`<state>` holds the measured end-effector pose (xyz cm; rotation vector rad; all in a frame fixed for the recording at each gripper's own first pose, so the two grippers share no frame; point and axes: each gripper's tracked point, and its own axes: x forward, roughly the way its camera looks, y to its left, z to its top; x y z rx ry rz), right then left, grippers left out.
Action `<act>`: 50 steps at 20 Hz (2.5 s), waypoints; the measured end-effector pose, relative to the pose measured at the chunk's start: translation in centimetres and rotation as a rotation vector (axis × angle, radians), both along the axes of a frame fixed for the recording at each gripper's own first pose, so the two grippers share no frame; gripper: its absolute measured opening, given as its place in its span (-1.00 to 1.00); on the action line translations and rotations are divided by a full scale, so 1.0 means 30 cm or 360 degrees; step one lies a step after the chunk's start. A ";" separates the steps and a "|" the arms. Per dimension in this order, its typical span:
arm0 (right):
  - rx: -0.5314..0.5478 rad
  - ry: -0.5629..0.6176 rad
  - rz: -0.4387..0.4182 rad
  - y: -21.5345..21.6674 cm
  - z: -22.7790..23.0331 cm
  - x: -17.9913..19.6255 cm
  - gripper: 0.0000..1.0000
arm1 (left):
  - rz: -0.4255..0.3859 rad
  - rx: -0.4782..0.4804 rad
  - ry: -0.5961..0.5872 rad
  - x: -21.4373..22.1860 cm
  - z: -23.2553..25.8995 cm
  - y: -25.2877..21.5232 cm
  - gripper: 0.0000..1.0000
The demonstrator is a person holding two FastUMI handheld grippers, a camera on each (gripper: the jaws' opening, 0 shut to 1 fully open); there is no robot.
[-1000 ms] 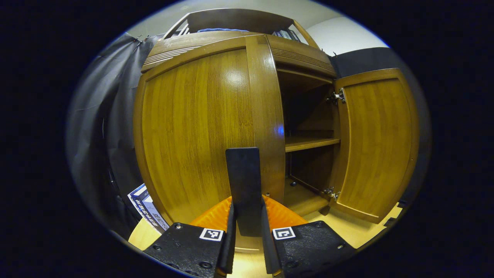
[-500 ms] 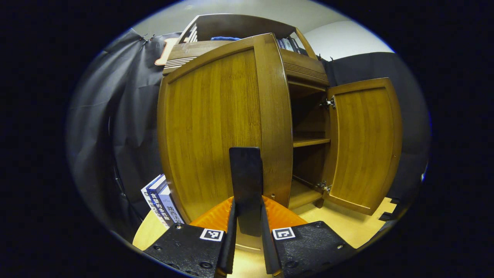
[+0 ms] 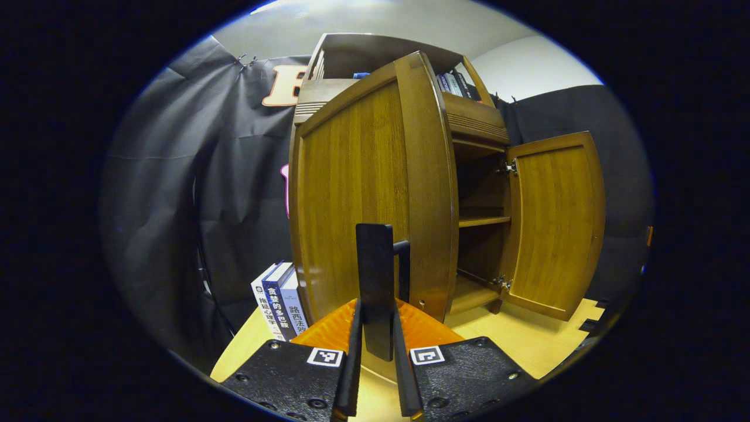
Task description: Open the right door of the double-door shoe cabinet with the right hand, and open the left door with the left hand.
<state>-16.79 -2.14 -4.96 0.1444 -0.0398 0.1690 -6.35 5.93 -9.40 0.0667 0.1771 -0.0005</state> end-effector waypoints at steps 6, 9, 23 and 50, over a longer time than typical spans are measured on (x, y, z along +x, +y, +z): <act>0.0001 0.0008 0.0050 0.060 -0.010 -0.001 0.99 | 0.0051 0.0000 -0.0007 -0.053 0.012 0.091 -0.52; 0.0053 0.0018 0.0116 0.102 -0.009 0.000 1.00 | 0.0106 -0.0001 -0.0020 -0.074 0.025 0.156 -0.57; -0.0023 -0.0013 0.0193 0.199 0.018 -0.015 1.00 | 0.0145 0.0011 -0.0031 -0.072 0.131 0.349 -0.82; -0.0066 -0.0048 0.0057 0.099 0.091 -0.016 0.94 | 0.0200 -0.0002 -0.0088 -0.333 0.185 0.446 -0.24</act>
